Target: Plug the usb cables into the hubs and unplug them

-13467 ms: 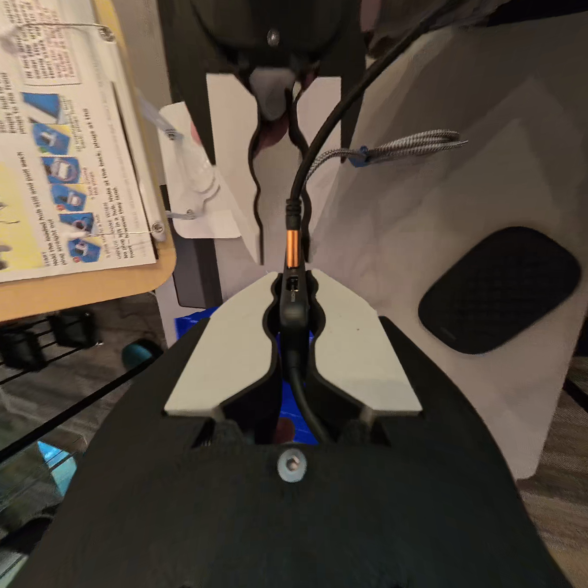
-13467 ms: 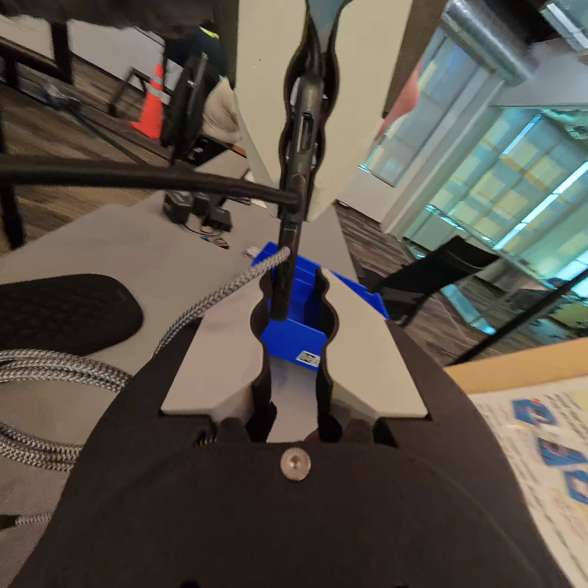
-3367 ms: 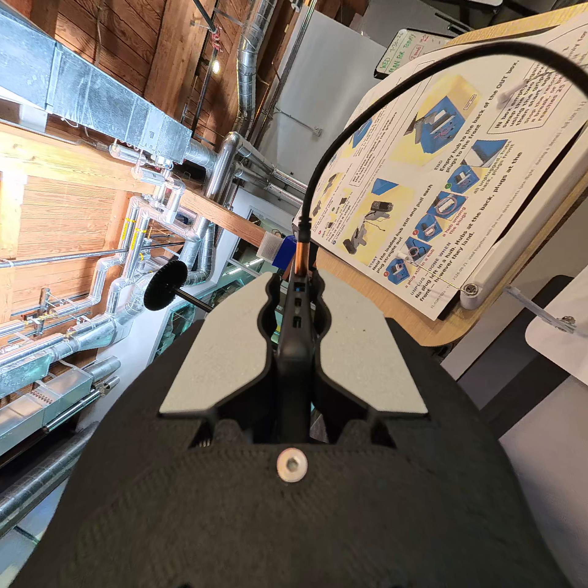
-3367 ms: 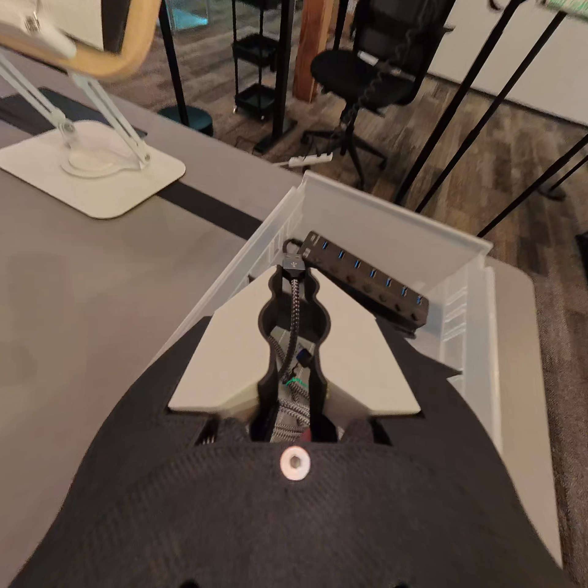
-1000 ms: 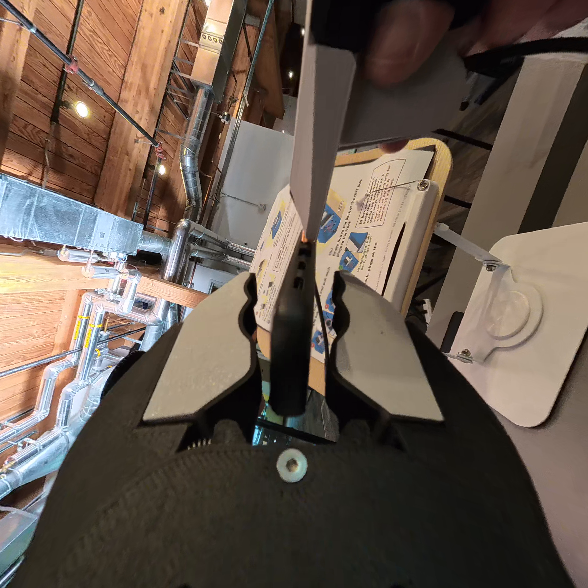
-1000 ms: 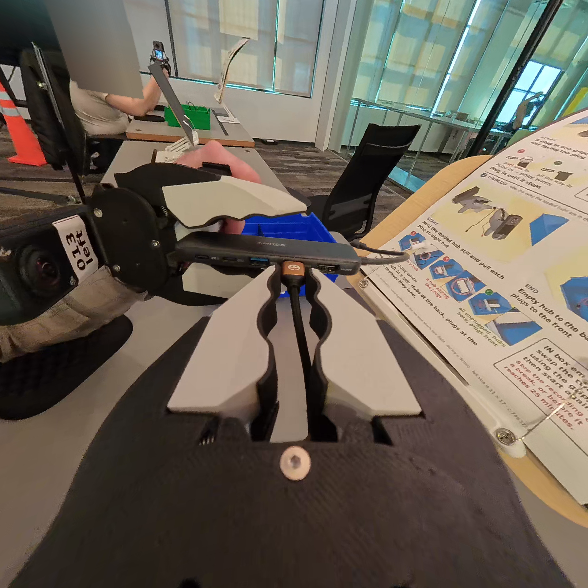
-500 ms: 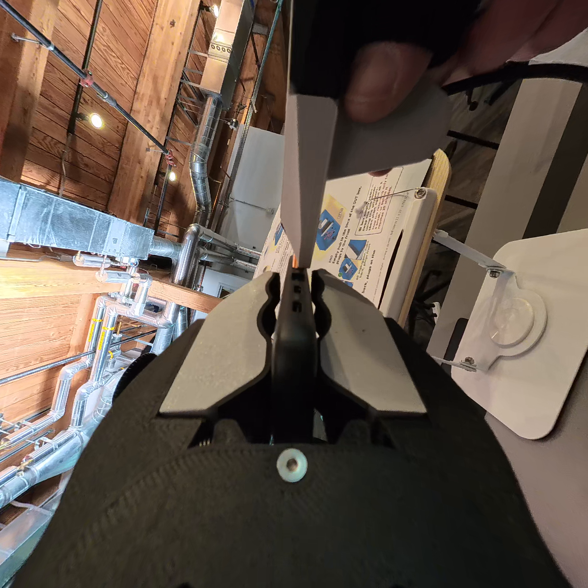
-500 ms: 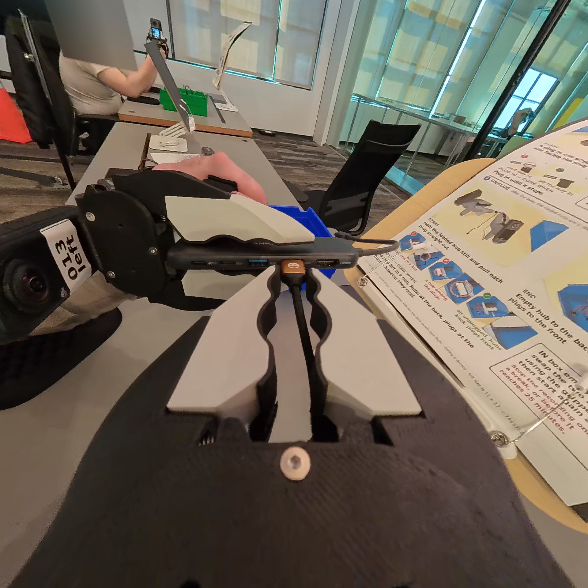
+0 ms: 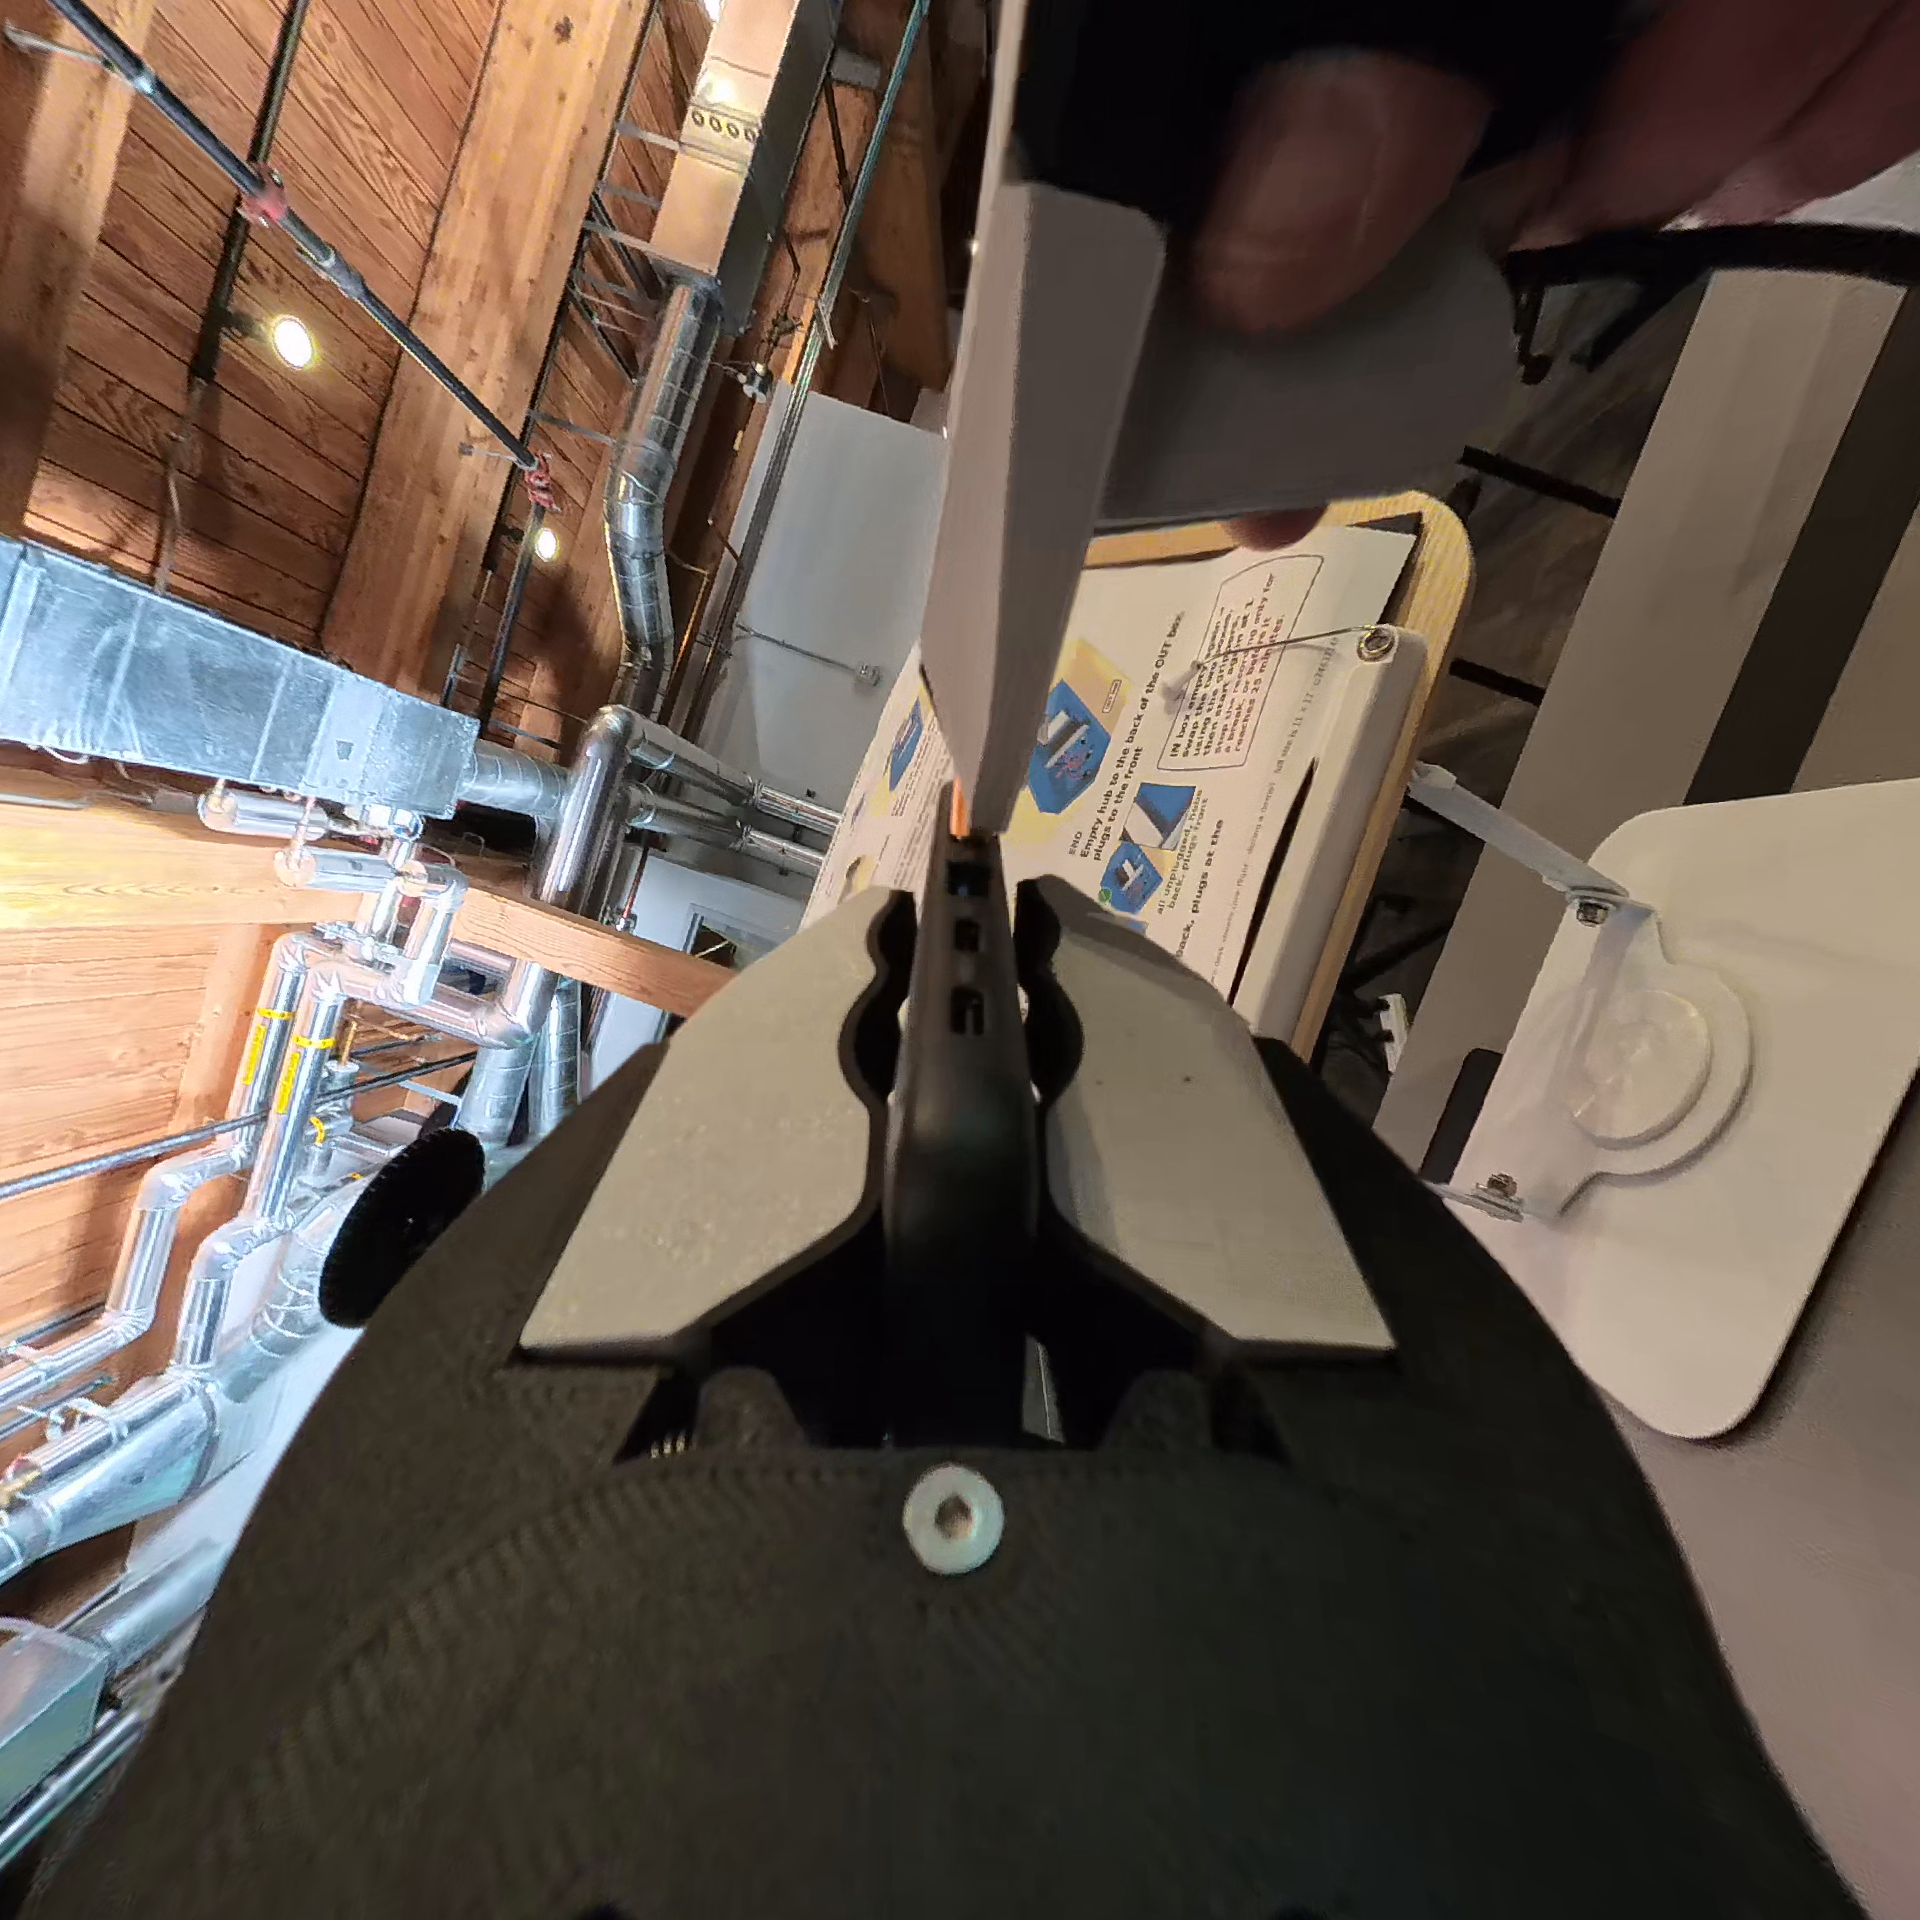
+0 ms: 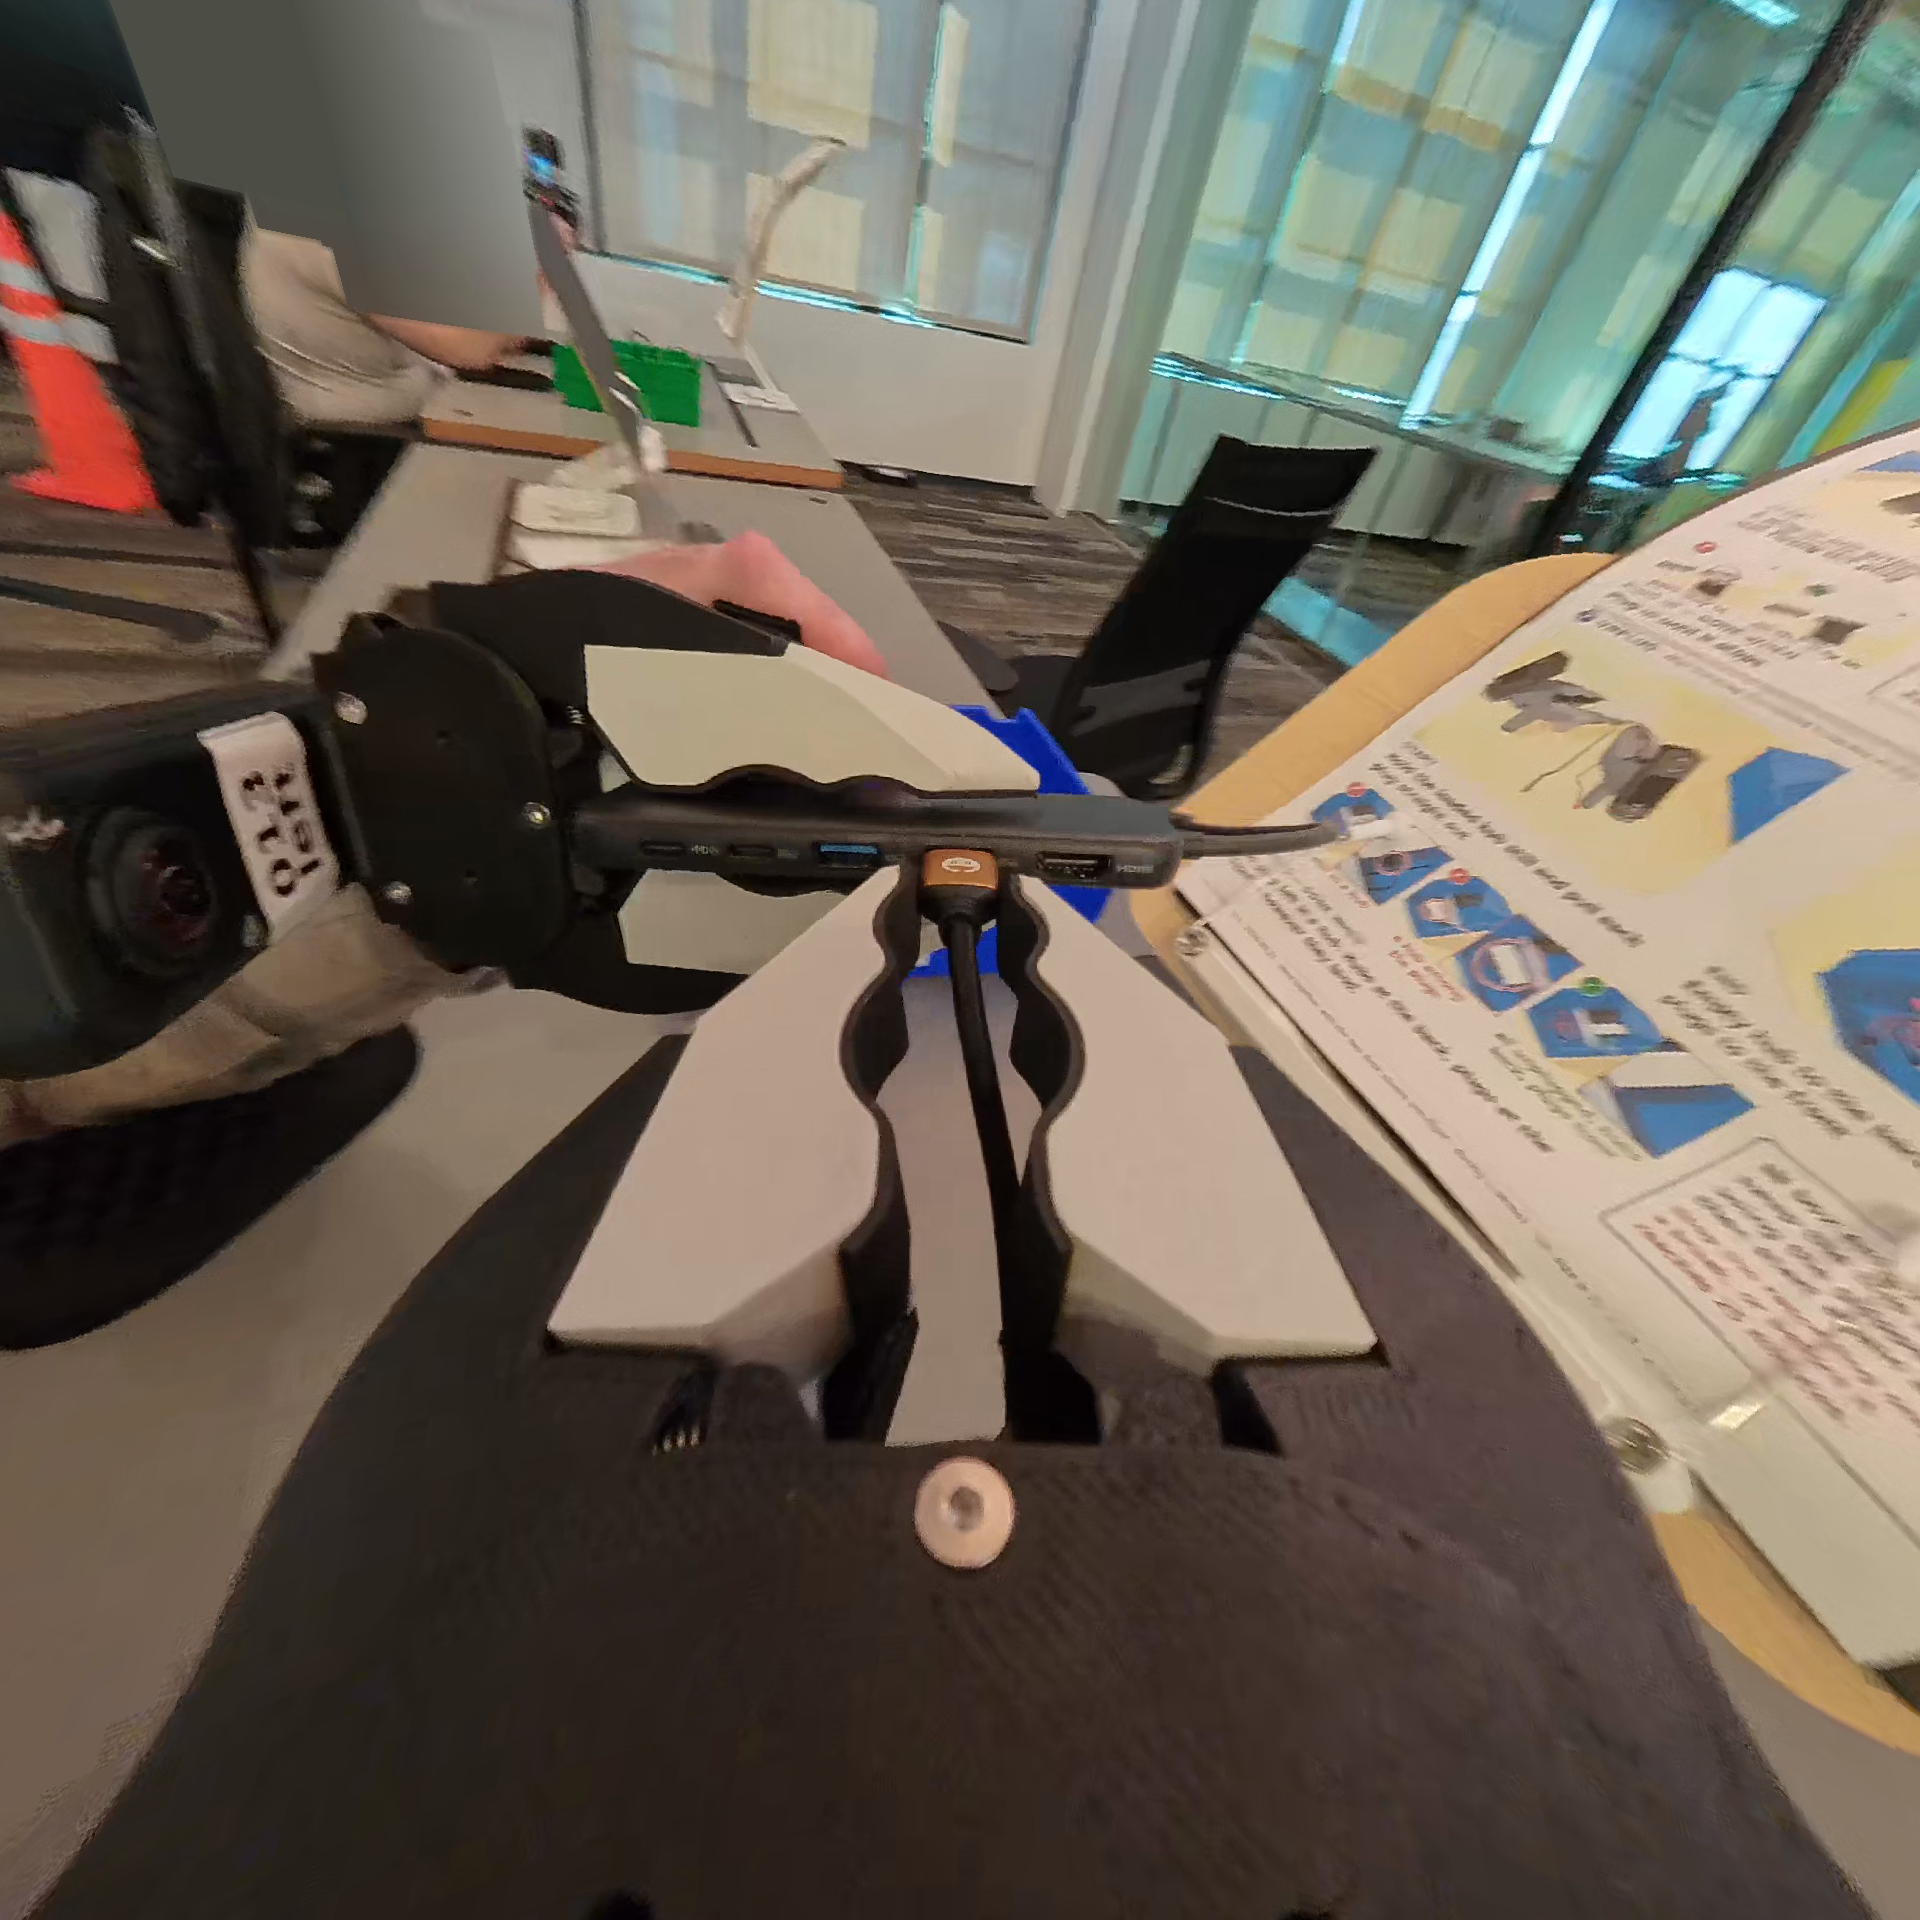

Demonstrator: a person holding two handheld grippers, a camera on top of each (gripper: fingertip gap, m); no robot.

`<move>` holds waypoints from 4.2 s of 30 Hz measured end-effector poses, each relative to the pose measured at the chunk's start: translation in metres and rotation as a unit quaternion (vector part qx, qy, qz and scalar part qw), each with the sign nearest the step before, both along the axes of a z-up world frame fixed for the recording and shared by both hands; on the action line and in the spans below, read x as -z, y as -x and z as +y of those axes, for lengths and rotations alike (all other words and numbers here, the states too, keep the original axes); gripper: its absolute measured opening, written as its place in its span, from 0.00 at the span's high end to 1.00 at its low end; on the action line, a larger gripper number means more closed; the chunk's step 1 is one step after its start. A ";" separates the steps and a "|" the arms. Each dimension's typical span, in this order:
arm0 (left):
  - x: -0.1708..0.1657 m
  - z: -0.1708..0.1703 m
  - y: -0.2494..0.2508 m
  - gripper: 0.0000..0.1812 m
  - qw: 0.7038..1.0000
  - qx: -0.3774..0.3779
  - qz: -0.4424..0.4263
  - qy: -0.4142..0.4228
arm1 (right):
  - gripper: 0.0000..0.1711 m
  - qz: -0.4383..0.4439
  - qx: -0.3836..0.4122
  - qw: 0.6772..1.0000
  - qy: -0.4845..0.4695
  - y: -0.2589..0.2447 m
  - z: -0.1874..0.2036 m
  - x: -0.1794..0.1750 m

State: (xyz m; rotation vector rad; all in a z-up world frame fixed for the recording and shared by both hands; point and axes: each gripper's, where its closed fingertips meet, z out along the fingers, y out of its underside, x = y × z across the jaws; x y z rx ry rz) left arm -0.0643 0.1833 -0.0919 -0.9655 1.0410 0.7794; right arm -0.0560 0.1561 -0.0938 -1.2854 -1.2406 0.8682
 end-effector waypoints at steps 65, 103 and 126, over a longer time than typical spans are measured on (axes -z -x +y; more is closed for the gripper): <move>0.022 0.010 -0.007 0.89 0.997 0.005 -0.038 0.060 | 0.92 0.041 0.008 0.994 0.103 -0.016 -0.003 0.008; 0.005 0.013 0.028 0.90 0.994 -0.021 -0.082 0.068 | 0.93 0.012 0.242 0.970 -0.027 -0.203 0.052 -0.063; 0.013 0.012 0.016 0.89 0.996 -0.008 -0.061 0.069 | 0.93 0.027 0.446 0.888 0.108 -0.448 0.150 0.101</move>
